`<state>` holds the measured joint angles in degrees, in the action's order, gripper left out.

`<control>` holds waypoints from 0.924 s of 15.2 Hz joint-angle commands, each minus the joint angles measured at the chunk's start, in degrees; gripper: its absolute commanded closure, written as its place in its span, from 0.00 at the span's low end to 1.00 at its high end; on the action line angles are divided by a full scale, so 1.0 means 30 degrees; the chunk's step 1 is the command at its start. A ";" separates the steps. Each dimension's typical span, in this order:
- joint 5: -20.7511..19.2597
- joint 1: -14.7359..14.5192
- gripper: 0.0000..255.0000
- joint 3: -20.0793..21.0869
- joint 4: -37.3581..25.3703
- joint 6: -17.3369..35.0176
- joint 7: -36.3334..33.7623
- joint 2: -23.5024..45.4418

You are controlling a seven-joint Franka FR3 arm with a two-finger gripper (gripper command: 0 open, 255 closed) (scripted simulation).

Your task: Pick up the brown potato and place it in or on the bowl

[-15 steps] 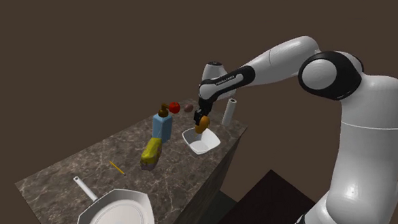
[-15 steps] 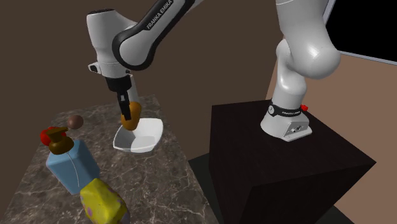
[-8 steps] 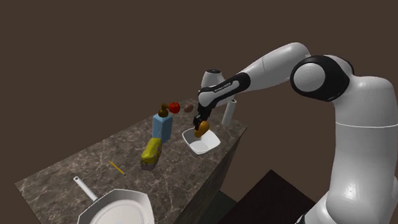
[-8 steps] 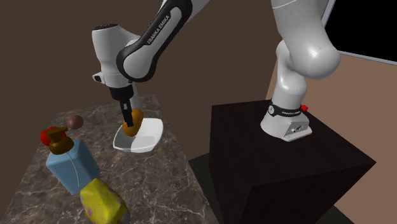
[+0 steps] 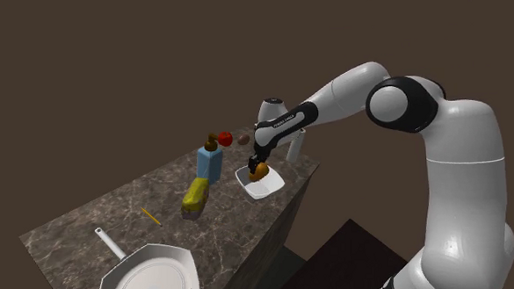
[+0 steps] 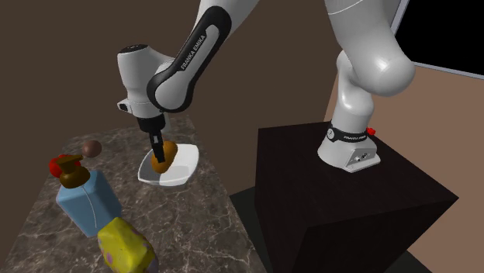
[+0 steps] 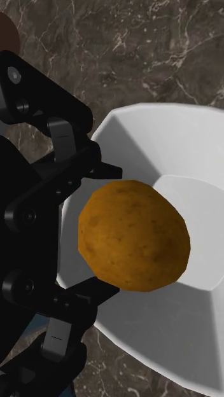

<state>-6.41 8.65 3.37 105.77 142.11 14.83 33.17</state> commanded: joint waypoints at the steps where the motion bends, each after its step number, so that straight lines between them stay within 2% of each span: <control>1: -0.0001 0.0004 1.00 -0.0003 -0.0020 0.0018 0.0005 0.0028; 5: -0.0001 0.0004 1.00 -0.0003 -0.0020 0.0018 0.0006 0.0028; 6: -0.0001 0.0005 0.00 -0.0003 -0.0020 0.0017 0.0006 0.0027; 11: -0.0001 0.0005 0.00 -0.0003 -0.0019 0.0018 0.0006 0.0027; 14: 0.0167 0.0057 0.00 0.0133 0.0158 -0.1261 0.0112 -0.1431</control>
<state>-6.10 8.76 3.62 106.44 139.85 15.02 30.18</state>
